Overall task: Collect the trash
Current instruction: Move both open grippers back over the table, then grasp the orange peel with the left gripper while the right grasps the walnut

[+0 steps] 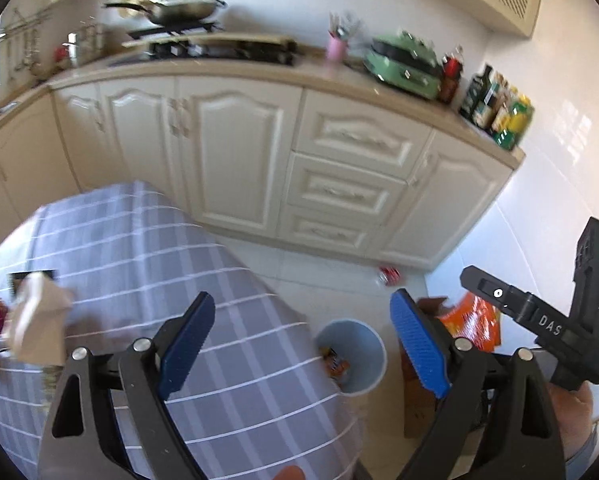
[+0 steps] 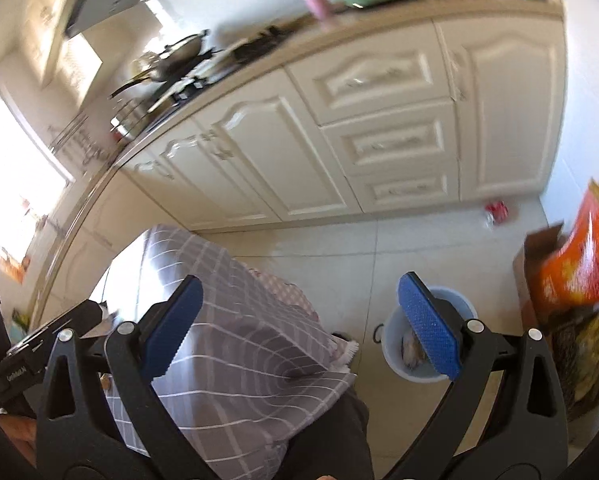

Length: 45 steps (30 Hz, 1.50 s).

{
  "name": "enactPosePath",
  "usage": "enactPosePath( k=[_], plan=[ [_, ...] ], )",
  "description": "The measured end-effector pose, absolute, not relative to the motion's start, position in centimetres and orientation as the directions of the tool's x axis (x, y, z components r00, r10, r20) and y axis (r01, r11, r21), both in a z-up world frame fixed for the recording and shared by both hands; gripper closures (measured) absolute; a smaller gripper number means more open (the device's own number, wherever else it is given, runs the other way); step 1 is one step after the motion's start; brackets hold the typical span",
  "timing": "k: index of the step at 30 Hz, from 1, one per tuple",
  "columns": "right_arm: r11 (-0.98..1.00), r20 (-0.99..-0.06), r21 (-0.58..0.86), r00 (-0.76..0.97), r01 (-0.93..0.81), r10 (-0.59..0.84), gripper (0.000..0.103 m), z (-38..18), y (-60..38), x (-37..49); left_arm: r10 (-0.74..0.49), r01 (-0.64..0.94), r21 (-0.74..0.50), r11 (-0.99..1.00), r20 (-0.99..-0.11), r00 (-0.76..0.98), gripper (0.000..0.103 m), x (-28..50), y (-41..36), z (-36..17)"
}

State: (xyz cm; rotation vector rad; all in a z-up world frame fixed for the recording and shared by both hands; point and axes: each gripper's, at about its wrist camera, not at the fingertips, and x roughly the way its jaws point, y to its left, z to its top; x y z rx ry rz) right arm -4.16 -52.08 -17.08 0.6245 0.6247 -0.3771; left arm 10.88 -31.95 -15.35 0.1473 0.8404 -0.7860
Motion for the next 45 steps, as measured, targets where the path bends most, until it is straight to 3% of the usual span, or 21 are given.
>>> enactPosePath(
  k=[8,13,17,30,45],
  plan=[
    [0.87,-0.589,0.249,0.779,0.427,-0.214,0.007,-11.6,-44.3,-0.9,-0.527,0.578,-0.162,0.8,-0.651,0.546,0.016,11.9,-23.1,-12.4],
    [0.928,-0.425,0.205,0.882,0.312,-0.202,0.006,-7.7,-38.5,-0.5,-0.478,0.491,-0.164,0.856,-0.614,0.628,0.016,12.1,-16.9,-11.4],
    [0.955,-0.389,0.118,0.898,0.271,-0.207,0.006,-5.9,-34.9,1.2,-0.43,0.42,-0.165,0.892,-0.595,0.68,0.016,12.0,-12.3,-11.0],
    [0.996,-0.54,0.09,0.841,0.016,0.035,0.006,-9.1,-25.9,7.4,-0.255,0.229,-0.121,0.966,-0.592,0.765,0.016,11.9,-1.9,-12.2],
    [0.988,-0.737,0.134,0.659,-0.079,0.153,0.007,-18.1,-21.0,11.5,-0.169,0.149,-0.087,0.985,-0.67,0.723,0.016,15.6,2.8,-18.5]
  ],
)
